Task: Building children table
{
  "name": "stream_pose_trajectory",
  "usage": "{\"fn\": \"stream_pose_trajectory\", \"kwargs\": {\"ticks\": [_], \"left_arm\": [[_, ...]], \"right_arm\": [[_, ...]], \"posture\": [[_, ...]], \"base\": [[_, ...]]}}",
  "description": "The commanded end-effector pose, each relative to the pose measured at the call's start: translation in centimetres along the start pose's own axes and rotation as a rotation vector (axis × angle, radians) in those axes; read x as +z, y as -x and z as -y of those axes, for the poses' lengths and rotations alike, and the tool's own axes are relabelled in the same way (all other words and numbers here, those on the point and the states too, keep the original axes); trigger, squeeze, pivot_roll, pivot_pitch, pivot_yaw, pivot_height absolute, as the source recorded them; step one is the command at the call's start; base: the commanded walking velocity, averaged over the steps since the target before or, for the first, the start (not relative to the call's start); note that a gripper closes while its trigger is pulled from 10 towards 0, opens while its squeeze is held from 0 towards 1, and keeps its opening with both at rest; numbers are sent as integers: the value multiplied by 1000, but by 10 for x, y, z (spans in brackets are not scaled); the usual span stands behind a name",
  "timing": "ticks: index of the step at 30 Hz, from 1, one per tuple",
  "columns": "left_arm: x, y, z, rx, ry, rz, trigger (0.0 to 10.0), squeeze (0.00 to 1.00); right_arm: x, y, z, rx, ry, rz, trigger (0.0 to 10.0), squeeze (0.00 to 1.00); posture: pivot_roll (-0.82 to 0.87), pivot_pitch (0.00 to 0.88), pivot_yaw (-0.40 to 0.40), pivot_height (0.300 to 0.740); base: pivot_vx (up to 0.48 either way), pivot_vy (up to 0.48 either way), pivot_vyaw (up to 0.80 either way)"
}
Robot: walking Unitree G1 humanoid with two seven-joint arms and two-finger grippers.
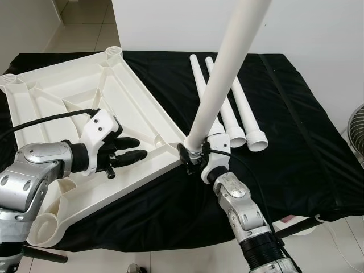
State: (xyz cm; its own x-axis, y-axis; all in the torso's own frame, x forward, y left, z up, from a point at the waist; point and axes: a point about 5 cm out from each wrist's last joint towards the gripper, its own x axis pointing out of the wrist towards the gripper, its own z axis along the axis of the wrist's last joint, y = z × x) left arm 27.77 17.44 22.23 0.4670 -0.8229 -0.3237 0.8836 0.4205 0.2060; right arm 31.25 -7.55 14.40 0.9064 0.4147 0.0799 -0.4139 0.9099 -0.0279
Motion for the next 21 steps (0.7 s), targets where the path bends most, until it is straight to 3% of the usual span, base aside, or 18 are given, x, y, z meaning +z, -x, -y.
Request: {"fn": "stream_pose_trajectory", "kwargs": {"ticks": [1,21], "left_arm": [[1,1,-2,40,-5,-5,10000,0],[1,1,-2,38,-7,-6,10000,0]], "right_arm": [[-11,3,4,-2,8,-43,10000,0],[17,-1,12,35,179,113,10000,0]], "posture": [[39,125,20,740],[40,124,25,740]], "base": [[0,0,0],[0,0,0]]}}
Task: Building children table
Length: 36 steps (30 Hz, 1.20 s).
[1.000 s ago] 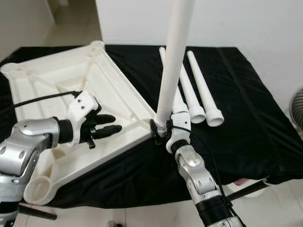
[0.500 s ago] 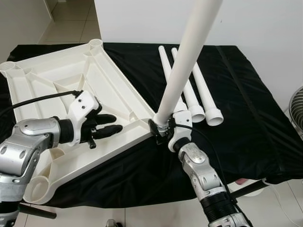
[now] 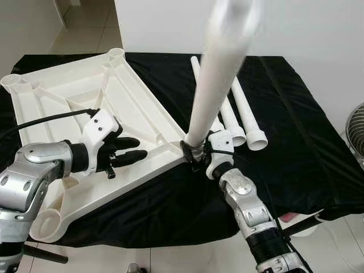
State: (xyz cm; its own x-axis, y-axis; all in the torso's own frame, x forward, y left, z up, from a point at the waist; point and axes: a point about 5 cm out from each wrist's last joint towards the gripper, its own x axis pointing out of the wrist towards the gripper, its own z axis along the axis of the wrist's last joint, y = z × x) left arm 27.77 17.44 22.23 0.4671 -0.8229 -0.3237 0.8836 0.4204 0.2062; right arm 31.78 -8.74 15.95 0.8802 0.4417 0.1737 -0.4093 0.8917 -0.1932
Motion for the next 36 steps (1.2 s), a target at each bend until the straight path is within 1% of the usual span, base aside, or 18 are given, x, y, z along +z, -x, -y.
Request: {"fn": "stream_pose_trajectory", "kwargs": {"ticks": [1,2,5,6,10,19,21,23,24,25,26,27,29,30,31,32,35,36], "left_arm": [[1,1,-2,38,-6,-6,10000,0],[1,1,-2,38,-6,-6,10000,0],[1,1,-2,38,-6,-6,10000,0],[1,1,-3,39,-6,-6,10000,0],[1,1,-3,40,-6,-6,10000,0],[1,1,-4,51,-9,-4,10000,0],[5,2,-10,117,-23,33,10000,0],[5,2,-10,117,-23,33,10000,0],[8,2,-17,185,-43,61,10000,0],[8,2,-17,185,-43,61,10000,0],[12,3,-24,272,-68,90,10000,0],[12,3,-24,272,-68,90,10000,0],[17,3,-36,429,-89,120,10000,0],[18,3,-39,465,-91,125,10000,0],[18,3,-39,465,-91,125,10000,0],[19,2,-42,504,-78,134,10000,0],[19,2,-42,504,-78,134,10000,0],[23,2,-45,546,-58,171,10000,0]], "right_arm": [[3,0,-1,16,29,31,8902,0],[5,0,-1,35,30,50,3255,0],[7,0,-2,48,28,62,3255,0],[7,0,-3,58,35,63,0,0],[2,1,-6,89,64,43,0,0],[-2,2,-7,106,60,23,0,0],[-3,2,0,61,33,6,0,0],[-3,2,0,61,33,6,0,0],[-4,1,5,21,-5,-3,0,0],[-4,1,5,21,-5,-3,0,0],[-2,-1,13,-40,-104,-9,0,0],[-2,-1,13,-40,-104,-9,0,0],[6,-5,20,-108,-298,2,0,0],[9,-6,20,-115,-346,6,0,0],[9,-6,20,-115,-346,6,0,0],[11,-7,18,-101,-384,0,0,0],[11,-7,18,-101,-384,0,0,0],[14,-9,15,-80,-416,-12,0,0]], "posture": [[40,124,25,740],[40,124,26,740],[40,124,26,740],[40,124,26,740],[41,123,25,740],[42,119,24,740],[41,117,24,740],[41,117,24,740],[41,116,24,740],[41,116,24,740],[41,113,26,740],[41,113,26,740],[40,112,26,740],[40,112,26,740],[40,112,26,740],[40,109,27,740],[40,109,27,740],[39,110,27,740]], "base": [[0,0,0],[0,0,0],[0,0,0],[0,0,0],[0,0,0],[0,0,0],[0,0,0],[0,0,0],[0,0,0],[0,0,0],[0,0,0],[0,0,0],[0,0,0],[0,0,0],[0,0,0],[0,0,0],[0,0,0],[0,0,0]]}}
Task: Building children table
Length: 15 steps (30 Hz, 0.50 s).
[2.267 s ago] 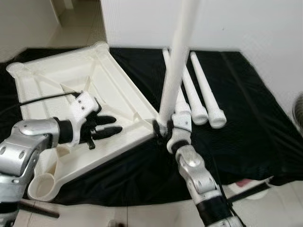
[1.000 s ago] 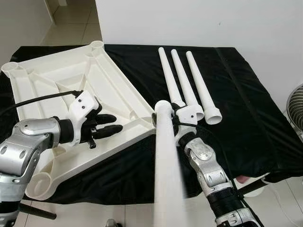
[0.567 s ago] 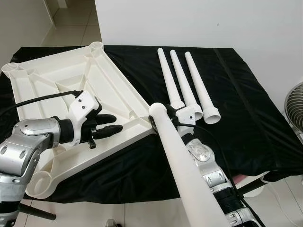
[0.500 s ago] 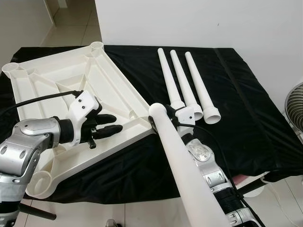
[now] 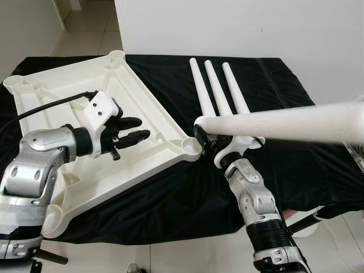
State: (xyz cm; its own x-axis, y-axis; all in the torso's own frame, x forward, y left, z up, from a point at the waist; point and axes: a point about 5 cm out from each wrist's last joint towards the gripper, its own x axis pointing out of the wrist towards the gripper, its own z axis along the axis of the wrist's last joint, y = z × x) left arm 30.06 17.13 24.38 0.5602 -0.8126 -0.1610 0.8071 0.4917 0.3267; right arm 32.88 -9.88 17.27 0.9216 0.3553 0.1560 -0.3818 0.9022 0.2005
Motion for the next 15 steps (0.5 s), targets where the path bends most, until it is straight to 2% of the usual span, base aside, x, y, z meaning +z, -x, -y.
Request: {"fn": "stream_pose_trajectory", "kwargs": {"ticks": [1,3,4,9,10,12,13,15], "left_arm": [[1,6,-23,421,9,14,10000,0],[6,3,-25,460,8,52,10000,0],[15,-3,-24,479,-14,97,10000,1000],[23,-8,-23,485,-38,133,10000,1000],[40,-17,-16,432,-70,199,10000,643],[40,-17,-16,432,-70,199,10000,643],[52,-24,-12,414,-111,244,10000,0],[52,-24,-12,414,-111,244,10000,0]], "right_arm": [[4,-1,-4,17,-30,0,0,0],[5,-4,-9,38,-26,-24,0,0],[7,-8,-16,66,3,-66,0,0],[9,-11,-20,81,34,-92,0,0],[8,-17,-25,92,60,-134,0,0],[8,-17,-25,92,60,-134,0,0],[7,-21,-28,97,81,-165,0,0],[7,-21,-28,97,81,-165,0,0]], "posture": [[39,110,27,740],[39,110,27,740],[29,111,19,740],[28,111,18,740],[23,112,12,740],[23,112,12,740],[25,112,6,740],[25,112,6,740]], "base": [[0,0,0],[0,0,0],[0,0,0],[0,0,0],[0,0,0],[0,0,0],[0,0,0],[0,0,0]]}}
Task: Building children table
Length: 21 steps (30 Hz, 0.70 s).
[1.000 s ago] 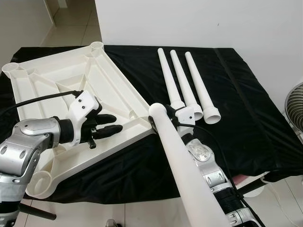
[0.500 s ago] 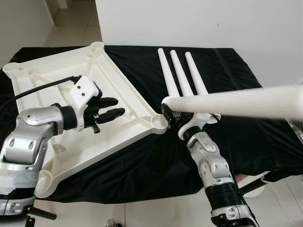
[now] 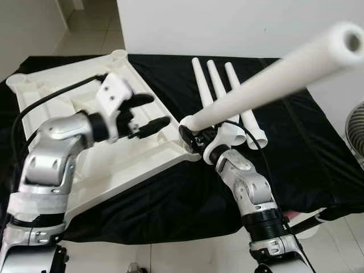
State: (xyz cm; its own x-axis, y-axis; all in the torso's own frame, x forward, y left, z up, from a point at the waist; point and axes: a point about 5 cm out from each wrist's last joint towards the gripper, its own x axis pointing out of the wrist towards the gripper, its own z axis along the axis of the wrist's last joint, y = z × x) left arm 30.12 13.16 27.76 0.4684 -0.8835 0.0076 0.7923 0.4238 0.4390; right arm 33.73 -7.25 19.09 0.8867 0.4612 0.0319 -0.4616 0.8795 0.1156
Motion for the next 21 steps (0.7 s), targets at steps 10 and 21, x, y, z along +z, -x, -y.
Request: {"fn": "stream_pose_trajectory", "kwargs": {"ticks": [10,21], "left_arm": [[23,-22,-14,366,-64,106,10000,1000],[32,-33,-8,266,-133,126,10000,0]], "right_arm": [[7,-17,-11,41,-115,-92,0,0],[15,-24,-19,75,-139,-112,0,0]], "posture": [[20,111,-8,740],[26,109,-7,740]], "base": [[0,0,0],[0,0,0]]}}
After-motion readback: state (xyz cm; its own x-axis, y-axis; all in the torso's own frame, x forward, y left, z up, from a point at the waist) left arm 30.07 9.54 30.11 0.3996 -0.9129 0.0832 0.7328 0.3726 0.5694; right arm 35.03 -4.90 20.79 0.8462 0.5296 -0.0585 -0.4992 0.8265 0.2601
